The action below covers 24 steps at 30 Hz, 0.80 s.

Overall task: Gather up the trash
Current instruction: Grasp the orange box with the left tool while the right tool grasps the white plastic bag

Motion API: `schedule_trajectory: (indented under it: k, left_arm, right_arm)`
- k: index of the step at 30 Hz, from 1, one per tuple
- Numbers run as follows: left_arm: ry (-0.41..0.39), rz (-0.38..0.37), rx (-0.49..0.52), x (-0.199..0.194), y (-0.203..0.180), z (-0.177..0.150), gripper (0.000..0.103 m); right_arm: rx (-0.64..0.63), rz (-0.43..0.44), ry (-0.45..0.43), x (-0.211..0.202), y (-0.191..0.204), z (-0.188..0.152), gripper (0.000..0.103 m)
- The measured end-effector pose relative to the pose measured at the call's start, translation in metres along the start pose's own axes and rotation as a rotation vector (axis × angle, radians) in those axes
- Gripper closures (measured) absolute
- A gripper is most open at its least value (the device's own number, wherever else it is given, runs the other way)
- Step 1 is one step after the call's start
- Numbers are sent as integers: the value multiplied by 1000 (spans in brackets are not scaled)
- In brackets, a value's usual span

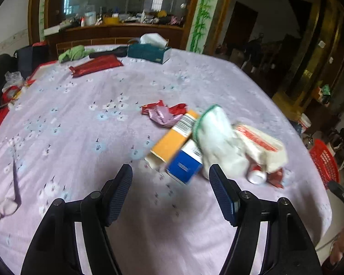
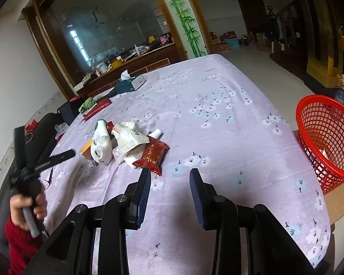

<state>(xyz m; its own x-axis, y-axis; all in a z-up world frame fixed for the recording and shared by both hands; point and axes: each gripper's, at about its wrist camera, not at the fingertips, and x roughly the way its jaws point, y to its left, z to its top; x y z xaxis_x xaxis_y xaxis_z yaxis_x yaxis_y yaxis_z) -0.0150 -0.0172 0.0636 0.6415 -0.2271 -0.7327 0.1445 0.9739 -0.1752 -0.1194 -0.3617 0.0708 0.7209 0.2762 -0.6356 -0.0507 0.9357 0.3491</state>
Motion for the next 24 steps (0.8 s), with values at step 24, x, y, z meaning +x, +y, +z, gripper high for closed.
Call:
schedule_trajectory:
  k: [24]
  left_arm:
    - [87, -1, 48, 74, 4, 39, 74]
  right_arm:
    - [-10, 55, 71, 33, 16, 13, 65]
